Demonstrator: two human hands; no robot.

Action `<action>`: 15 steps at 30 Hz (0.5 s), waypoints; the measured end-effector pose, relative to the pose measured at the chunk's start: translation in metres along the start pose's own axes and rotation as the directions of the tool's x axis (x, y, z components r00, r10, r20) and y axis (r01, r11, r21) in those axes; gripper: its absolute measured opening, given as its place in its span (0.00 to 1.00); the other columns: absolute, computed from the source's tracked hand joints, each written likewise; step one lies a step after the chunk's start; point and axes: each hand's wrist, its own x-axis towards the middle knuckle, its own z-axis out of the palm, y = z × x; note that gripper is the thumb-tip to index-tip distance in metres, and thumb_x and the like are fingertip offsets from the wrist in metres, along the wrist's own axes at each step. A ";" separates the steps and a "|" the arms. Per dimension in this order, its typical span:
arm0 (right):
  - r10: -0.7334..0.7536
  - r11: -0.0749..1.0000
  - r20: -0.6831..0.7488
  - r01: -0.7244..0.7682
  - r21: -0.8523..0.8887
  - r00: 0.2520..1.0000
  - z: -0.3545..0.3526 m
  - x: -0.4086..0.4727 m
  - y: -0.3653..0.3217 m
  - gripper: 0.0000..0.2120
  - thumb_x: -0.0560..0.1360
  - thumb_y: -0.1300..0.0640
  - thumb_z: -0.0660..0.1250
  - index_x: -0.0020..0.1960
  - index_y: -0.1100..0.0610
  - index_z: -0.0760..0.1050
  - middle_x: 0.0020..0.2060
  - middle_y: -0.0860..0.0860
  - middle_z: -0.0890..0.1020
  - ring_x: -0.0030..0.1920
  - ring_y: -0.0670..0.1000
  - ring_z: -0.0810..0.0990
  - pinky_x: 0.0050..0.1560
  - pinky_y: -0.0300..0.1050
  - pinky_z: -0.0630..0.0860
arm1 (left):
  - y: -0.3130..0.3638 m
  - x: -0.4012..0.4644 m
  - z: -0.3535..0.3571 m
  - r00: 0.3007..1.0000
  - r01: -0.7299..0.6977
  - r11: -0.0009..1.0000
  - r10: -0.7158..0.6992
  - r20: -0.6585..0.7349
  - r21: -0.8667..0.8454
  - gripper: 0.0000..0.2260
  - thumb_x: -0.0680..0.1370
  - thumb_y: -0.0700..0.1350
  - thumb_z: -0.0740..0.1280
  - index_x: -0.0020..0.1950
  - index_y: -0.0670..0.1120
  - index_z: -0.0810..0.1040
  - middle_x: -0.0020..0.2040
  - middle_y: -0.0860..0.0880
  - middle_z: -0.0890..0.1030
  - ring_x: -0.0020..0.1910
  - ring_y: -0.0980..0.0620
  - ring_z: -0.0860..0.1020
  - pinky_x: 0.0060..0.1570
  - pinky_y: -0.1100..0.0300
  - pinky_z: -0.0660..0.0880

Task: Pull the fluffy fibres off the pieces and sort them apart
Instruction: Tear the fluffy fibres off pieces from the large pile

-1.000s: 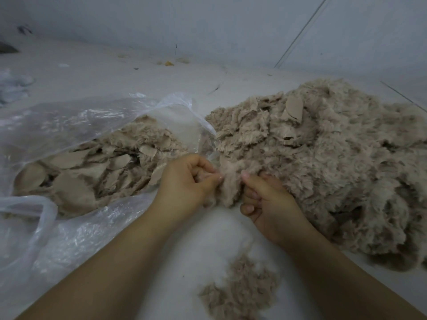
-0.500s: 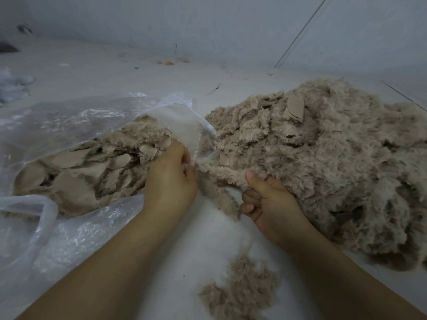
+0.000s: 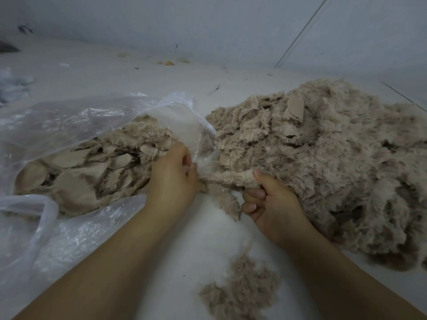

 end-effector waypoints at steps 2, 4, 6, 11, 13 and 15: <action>-0.038 0.997 0.058 0.042 -0.068 0.998 0.000 -0.002 0.002 0.14 0.80 0.59 0.62 0.37 0.53 0.67 0.21 0.45 0.63 0.21 0.42 0.62 0.22 0.36 0.64 | 0.005 -0.003 0.002 0.995 -0.054 0.997 0.058 0.081 -0.047 0.09 0.75 0.46 0.71 0.44 0.49 0.71 0.28 0.54 0.67 0.30 0.60 0.70 0.29 0.68 0.63; -0.050 0.992 0.122 0.063 -0.108 0.991 0.000 -0.002 0.003 0.13 0.81 0.60 0.61 0.38 0.54 0.70 0.21 0.45 0.66 0.21 0.41 0.64 0.22 0.36 0.64 | 0.009 -0.008 0.005 0.971 -0.083 0.997 0.083 0.223 -0.011 0.11 0.72 0.55 0.72 0.50 0.54 0.76 0.30 0.56 0.74 0.30 0.61 0.72 0.30 0.68 0.66; -0.015 0.996 0.116 0.025 -0.082 0.993 -0.002 -0.001 0.001 0.13 0.80 0.59 0.61 0.37 0.55 0.69 0.21 0.46 0.65 0.20 0.42 0.64 0.22 0.36 0.64 | 0.010 -0.010 0.008 0.934 -0.123 0.986 0.076 0.350 0.115 0.12 0.73 0.53 0.73 0.54 0.54 0.80 0.40 0.55 0.82 0.37 0.59 0.78 0.38 0.59 0.75; 0.026 1.000 0.026 -0.026 -0.009 0.999 -0.004 0.002 0.001 0.15 0.80 0.60 0.60 0.37 0.53 0.60 0.21 0.47 0.59 0.20 0.44 0.59 0.21 0.39 0.64 | 0.003 -0.003 0.009 0.928 -0.106 0.980 0.037 0.371 0.167 0.08 0.78 0.44 0.67 0.41 0.42 0.81 0.34 0.44 0.81 0.36 0.44 0.78 0.38 0.52 0.75; 0.034 0.999 -0.001 -0.034 0.008 0.999 -0.004 0.001 0.001 0.13 0.80 0.60 0.58 0.39 0.54 0.60 0.21 0.47 0.58 0.19 0.44 0.59 0.20 0.39 0.63 | 0.001 0.001 0.009 0.961 -0.068 0.986 0.023 0.276 0.154 0.07 0.76 0.40 0.68 0.39 0.39 0.80 0.34 0.43 0.80 0.36 0.43 0.77 0.36 0.53 0.72; 0.040 0.999 -0.016 -0.039 0.015 0.999 -0.002 0.001 0.000 0.12 0.81 0.60 0.57 0.39 0.54 0.60 0.20 0.46 0.58 0.19 0.44 0.58 0.20 0.39 0.62 | 0.001 0.003 0.010 0.978 -0.025 0.990 -0.004 0.208 0.137 0.06 0.75 0.37 0.69 0.37 0.38 0.79 0.33 0.42 0.79 0.34 0.45 0.75 0.35 0.53 0.69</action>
